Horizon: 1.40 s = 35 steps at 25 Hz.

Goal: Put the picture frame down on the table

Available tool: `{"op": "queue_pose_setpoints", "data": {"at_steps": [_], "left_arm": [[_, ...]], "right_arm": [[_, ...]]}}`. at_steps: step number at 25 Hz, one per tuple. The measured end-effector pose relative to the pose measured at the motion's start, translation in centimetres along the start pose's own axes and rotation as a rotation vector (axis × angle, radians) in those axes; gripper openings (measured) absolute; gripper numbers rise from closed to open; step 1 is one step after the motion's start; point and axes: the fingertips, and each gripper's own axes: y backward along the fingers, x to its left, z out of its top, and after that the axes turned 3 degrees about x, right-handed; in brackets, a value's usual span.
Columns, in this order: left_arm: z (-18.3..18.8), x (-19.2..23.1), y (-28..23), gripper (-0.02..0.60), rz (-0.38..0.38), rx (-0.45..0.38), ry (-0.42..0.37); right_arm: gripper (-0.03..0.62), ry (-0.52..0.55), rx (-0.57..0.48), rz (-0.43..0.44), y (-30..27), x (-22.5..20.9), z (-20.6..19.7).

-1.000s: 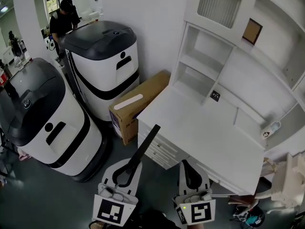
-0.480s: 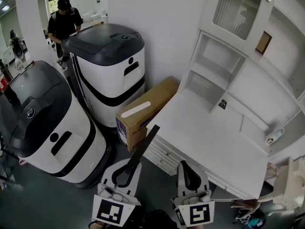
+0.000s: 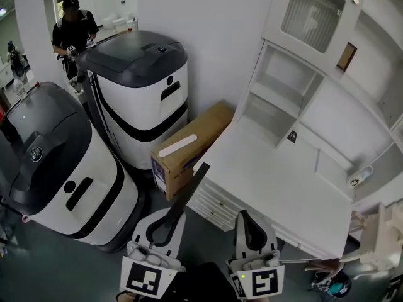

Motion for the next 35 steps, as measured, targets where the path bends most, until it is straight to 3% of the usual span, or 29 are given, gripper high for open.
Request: {"op": "queue_pose_setpoints", "data": {"at_steps": [16, 35], "left_arm": [[-0.4, 1.1, -4.2, 0.031, -0.018, 0.005, 0.002], [1.4, 2.1, -22.6, 0.031, -0.082, 0.021, 0.009]], "right_arm": [[0.0, -0.012, 0.013, -0.009, -3.4, -2.8, -0.9], [0.0, -0.022, 0.039, -0.061, -14.6, -16.6, -2.5]]}}
